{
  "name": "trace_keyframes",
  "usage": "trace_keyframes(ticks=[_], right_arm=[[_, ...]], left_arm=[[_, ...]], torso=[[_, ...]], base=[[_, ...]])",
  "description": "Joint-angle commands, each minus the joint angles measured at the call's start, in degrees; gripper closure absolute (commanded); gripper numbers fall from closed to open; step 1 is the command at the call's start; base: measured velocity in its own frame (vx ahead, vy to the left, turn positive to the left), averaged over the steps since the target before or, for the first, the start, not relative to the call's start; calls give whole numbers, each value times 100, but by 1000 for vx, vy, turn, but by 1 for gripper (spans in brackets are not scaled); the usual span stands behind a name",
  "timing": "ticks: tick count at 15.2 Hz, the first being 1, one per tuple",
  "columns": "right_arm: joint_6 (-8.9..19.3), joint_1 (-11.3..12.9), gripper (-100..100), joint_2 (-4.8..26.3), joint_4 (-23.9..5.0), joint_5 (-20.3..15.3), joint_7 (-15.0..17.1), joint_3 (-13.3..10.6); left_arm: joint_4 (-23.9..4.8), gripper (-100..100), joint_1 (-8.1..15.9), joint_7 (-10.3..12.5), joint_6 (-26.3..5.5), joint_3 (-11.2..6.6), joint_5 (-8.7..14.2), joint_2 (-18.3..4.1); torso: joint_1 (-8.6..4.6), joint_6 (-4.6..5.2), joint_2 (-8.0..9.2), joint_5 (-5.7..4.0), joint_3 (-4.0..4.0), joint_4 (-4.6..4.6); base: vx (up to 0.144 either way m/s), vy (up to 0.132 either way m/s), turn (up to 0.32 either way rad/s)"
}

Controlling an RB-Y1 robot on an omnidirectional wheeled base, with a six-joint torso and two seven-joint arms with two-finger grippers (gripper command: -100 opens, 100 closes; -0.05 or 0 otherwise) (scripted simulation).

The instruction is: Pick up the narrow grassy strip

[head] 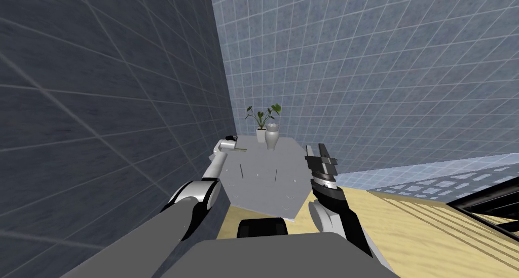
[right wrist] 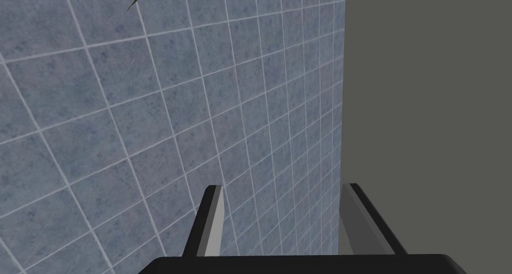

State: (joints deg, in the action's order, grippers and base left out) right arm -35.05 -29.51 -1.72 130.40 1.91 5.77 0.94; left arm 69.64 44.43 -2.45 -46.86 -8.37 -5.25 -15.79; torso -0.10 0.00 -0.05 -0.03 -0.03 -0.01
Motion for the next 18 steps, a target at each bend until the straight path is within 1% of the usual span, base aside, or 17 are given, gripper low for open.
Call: trace_keyframes(ticks=[1, 2, 3, 4, 5, 6, 7, 8, 9, 10, 12, 13, 14, 15, 16, 17, 18], right_arm=[[0, 0, 0, 0, 0, 0, 0, 0], [0, 0, 0, 0, 0, 0, 0, 0], [0, 0, 0, 0, 0, 0, 0, 0], [0, 0, 0, 0, 0, 0, 0, 0], [0, 0, 0, 0, 0, 0, 0, 0], [0, 0, 0, 0, 0, 0, 0, 0], [0, 0, 0, 0, 0, 0, 0, 0], [0, 0, 0, 0, 0, 0, 0, 0], [0, 0, 0, 0, 0, 0, 0, 0], [0, 0, 0, 0, 0, 0, 0, 0], [0, 0, 0, 0, 0, 0, 0, 0], [0, 0, 0, 0, 0, 0, 0, 0], [0, 0, 0, 0, 0, 0, 0, 0], [0, 0, 0, 0, 0, 0, 0, 0], [0, 0, 0, 0, 0, 0, 0, 0], [0, 0, 0, 0, 0, 0, 0, 0], [0, 0, 0, 0, 0, 0, 0, 0]], left_arm=[[-61, -100, 92, -7, -174, -5, 0, -1], [-320, -100, 336, -42, -377, -39, -2, -6], [-405, -100, 444, -42, -481, -39, -2, -6], [-405, -100, 467, -42, -596, -39, -2, -6], [-405, -100, 467, -42, -598, -39, -2, -6], [-659, -100, 714, -77, -808, -72, -4, -6], [-748, -100, 818, -77, -913, -72, -4, -6], [-748, -100, 828, -77, -1017, -72, -4, -6], [-949, -100, 1030, -111, -1156, -104, -5, -4], [-1059, -100, 1146, -111, -1276, -104, -5, -4], [-1088, -100, 1175, -111, -1428, -104, -5, -4], [-1355, -100, 1436, -144, -1607, -135, -5, 1], [-1424, -100, 1505, -144, -1707, -135, -5, 1], [-1424, -100, 1505, -144, -1828, -135, -5, 1], [-1424, -100, 1505, -144, -1831, -135, -5, 1], [-1685, -100, 1766, -175, -2038, -166, -5, 10], [-1755, -100, 1818, -175, -2140, -166, -5, 10]], torso=[[0, 0, 0, 0, 0, 0], [3, -1, 1, 1, 1, 0], [2, 1, 1, 0, 1, 0], [1, 1, 0, 0, 0, 0], [2, 0, 1, 0, 0, 0], [3, -1, 2, 1, 1, 0], [2, 1, 2, 1, 1, 1], [1, 1, 2, 0, 1, 1], [1, -1, 2, 0, 1, 0], [1, 1, 1, 0, 1, 0], [1, -1, 1, 0, 1, 0], [3, -2, 3, 1, 1, 0], [2, 1, 2, 0, 1, 1], [1, 0, 2, 0, 1, 1], [2, -1, 3, 1, 1, 0], [4, -2, 4, 2, 2, 0], [4, 0, 4, 1, 2, 1]], base=[[8, -5, -2], [9, -10, -45], [13, -11, -58], [11, -7, -25], [6, -5, -2], [7, -10, -36], [10, -12, -55], [10, -8, -29], [13, -10, -58], [13, -9, -54], [8, -6, -6], [9, -8, -39], [11, -8, -54], [9, -6, -22], [0, 0, 0], [6, -5, -31], [8, -5, -43]])
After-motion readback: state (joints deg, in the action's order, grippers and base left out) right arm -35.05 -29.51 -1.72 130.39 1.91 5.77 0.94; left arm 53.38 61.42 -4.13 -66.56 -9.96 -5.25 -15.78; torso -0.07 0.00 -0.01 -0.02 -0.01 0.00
